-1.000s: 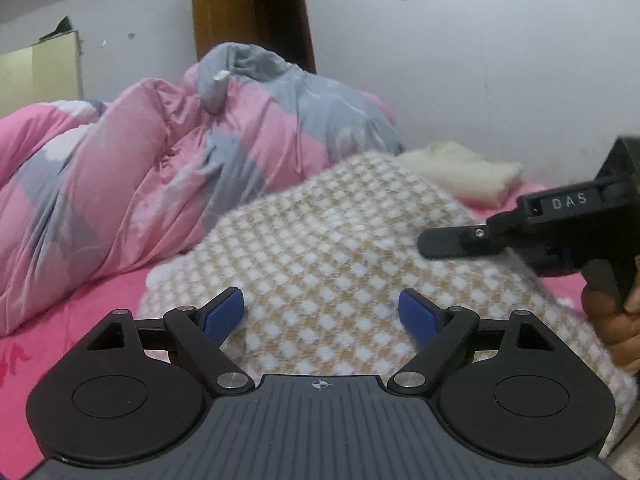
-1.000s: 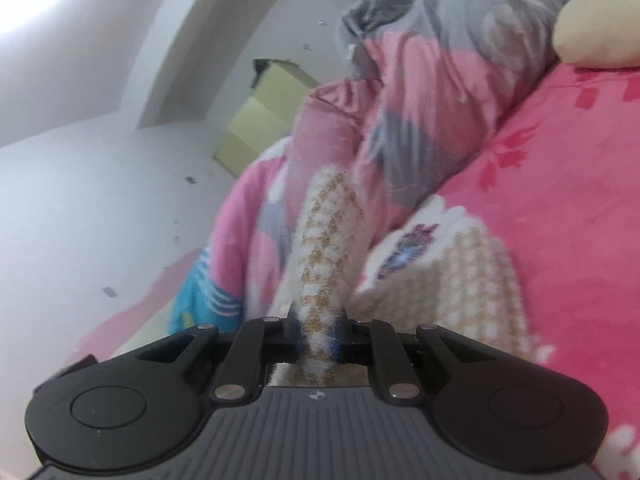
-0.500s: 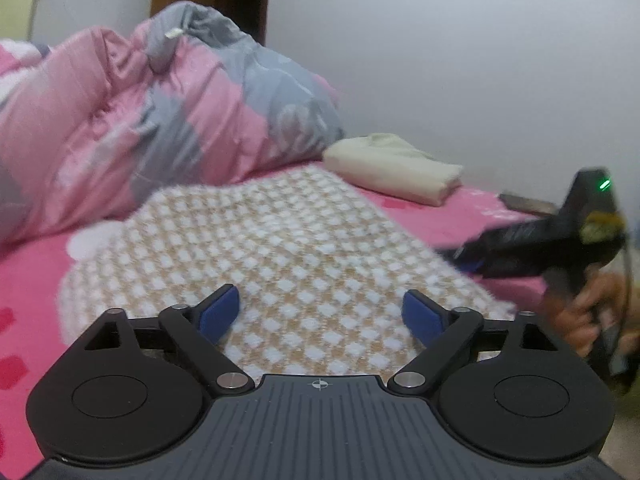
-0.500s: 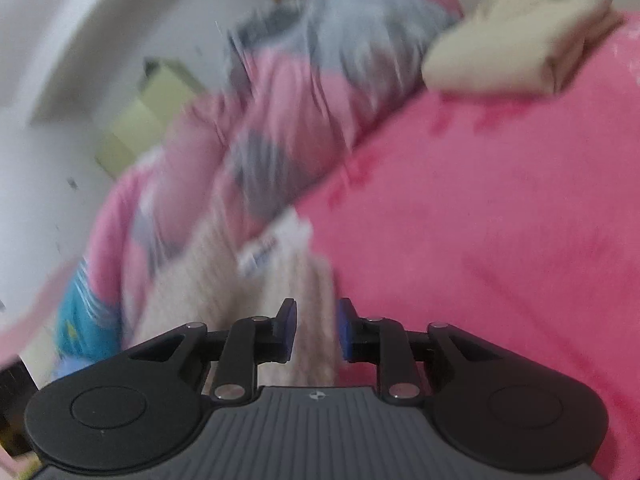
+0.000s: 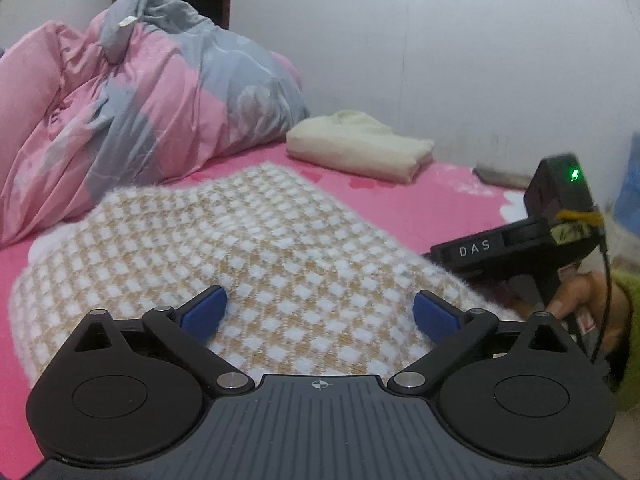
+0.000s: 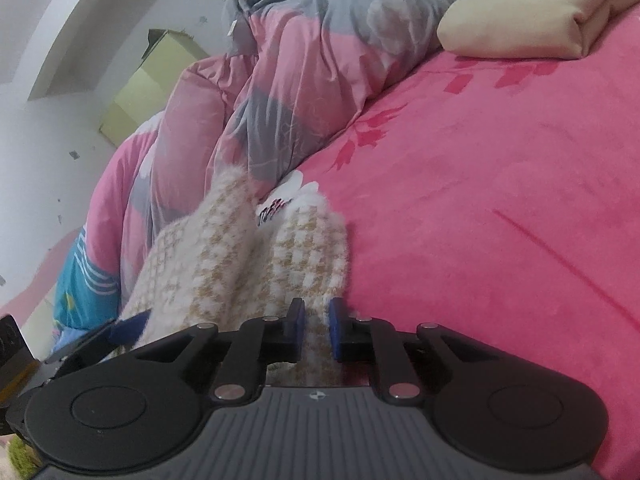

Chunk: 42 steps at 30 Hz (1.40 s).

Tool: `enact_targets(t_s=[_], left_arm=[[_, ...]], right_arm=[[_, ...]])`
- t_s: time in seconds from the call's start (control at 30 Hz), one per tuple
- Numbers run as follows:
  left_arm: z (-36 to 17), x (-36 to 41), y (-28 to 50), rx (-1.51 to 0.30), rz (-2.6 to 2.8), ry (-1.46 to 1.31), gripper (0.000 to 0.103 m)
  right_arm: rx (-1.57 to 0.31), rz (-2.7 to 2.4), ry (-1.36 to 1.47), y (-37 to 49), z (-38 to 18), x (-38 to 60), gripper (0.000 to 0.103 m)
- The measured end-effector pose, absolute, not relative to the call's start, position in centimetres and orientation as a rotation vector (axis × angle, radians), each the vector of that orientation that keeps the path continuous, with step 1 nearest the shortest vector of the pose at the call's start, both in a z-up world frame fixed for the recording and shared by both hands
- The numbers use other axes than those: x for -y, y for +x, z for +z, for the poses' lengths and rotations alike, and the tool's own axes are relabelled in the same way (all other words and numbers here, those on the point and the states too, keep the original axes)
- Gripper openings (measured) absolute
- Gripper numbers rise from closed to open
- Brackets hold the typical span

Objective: Fold clothes
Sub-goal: 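Lower the cardigan edge with the right gripper and close it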

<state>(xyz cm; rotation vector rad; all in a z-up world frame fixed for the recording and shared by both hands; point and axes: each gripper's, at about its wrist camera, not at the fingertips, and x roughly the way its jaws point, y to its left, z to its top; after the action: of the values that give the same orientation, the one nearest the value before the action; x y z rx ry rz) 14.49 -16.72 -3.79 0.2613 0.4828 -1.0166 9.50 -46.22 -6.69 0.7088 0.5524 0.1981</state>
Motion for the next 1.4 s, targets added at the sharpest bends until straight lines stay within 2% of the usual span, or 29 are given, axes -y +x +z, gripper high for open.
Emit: enact_targets(t_s=[0.3,0.43,0.63,0.8,0.83,0.93,1.0,1.2,1.4], left_arm=[[-4.2,18.2,13.0,-0.447,-0.964,0.411,0.103],[-4.2,18.4,12.9,-0.447,-0.96,0.42,0.103],[-4.2,18.4,13.0,-0.451,-0.964,0.415,0.103],[-4.1,18.2,13.0,-0.445,-0.965,0.412,0.103],[-4.1,18.1,13.0,-0.441,-0.969,0.407,0.103],[-3.8,17.5,12.8,-0.433,-0.98,0.393,0.102],[-3.0,16.4,12.4,-0.419,-0.968,0.385,0.098],[-0.5,8.2,9.0,-0.374,-0.901,0.206,0.098],[-2.6,4.9,2.1,-0.347,-0.882,0.237,0.1]], right_arm=[[-0.53,0.19,0.715,8.9,-6.4,46.8,0.016],[-0.332,0.176,0.746,4.1,-3.9,48.3,0.016],[-0.237,0.398,0.338,-3.1,-0.2,41.1,0.014],[-0.433,0.348,0.243,-3.5,-2.8,38.7,0.011],[-0.48,0.289,0.242,-3.0,-4.0,38.8,0.0],[-0.473,0.284,0.322,-3.0,-4.1,39.5,0.0],[-0.488,0.271,0.314,-3.0,-3.9,39.4,0.0],[-0.514,0.258,0.309,-3.0,-4.2,39.4,0.0],[-0.532,0.238,0.335,-2.1,-4.0,38.8,0.0]])
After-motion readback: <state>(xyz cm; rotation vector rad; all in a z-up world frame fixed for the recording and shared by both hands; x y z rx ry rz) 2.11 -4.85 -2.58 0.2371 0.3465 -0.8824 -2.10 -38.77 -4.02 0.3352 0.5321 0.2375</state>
